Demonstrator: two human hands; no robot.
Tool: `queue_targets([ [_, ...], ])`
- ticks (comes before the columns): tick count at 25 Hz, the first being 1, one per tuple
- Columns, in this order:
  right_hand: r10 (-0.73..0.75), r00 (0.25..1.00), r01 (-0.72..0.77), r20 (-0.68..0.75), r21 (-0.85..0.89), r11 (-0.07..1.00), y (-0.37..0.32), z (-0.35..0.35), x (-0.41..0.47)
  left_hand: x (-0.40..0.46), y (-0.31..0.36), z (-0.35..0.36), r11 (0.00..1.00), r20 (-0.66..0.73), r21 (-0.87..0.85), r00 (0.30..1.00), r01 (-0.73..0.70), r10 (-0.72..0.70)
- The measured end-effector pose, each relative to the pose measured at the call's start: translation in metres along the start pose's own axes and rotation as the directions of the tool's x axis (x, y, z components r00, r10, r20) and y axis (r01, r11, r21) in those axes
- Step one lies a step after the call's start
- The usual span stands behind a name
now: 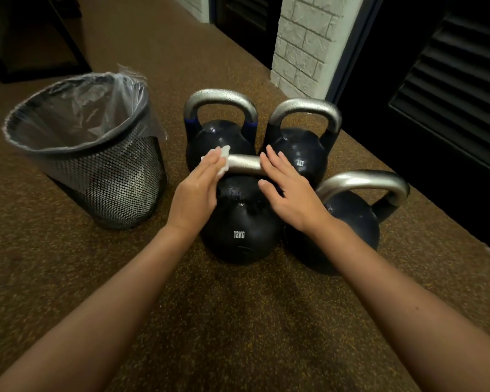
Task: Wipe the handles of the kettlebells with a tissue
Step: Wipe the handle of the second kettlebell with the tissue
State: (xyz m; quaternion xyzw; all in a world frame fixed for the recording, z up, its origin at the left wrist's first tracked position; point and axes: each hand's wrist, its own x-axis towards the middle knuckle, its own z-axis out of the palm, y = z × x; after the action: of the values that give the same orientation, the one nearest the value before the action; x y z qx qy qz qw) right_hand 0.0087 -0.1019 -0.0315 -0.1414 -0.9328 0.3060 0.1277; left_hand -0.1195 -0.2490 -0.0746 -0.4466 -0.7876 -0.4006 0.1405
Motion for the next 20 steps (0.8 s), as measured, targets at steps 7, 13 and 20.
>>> queue_targets([
  [7,0.022,1.0,-0.021,-0.002,0.029,0.999,-0.002,-0.001,0.0,-0.018,0.002,0.014,0.951,0.045,0.214,0.975,-0.222,0.217],
  [13,0.026,1.0,-0.025,-0.009,0.043,0.999,-0.003,-0.001,0.0,-0.025,0.001,0.023,0.935,0.031,0.279,0.976,-0.216,0.216],
  [20,0.026,1.0,-0.026,-0.002,0.028,0.999,-0.001,-0.001,0.001,-0.026,-0.013,0.013,0.959,0.024,0.22,0.984,-0.178,0.177],
])
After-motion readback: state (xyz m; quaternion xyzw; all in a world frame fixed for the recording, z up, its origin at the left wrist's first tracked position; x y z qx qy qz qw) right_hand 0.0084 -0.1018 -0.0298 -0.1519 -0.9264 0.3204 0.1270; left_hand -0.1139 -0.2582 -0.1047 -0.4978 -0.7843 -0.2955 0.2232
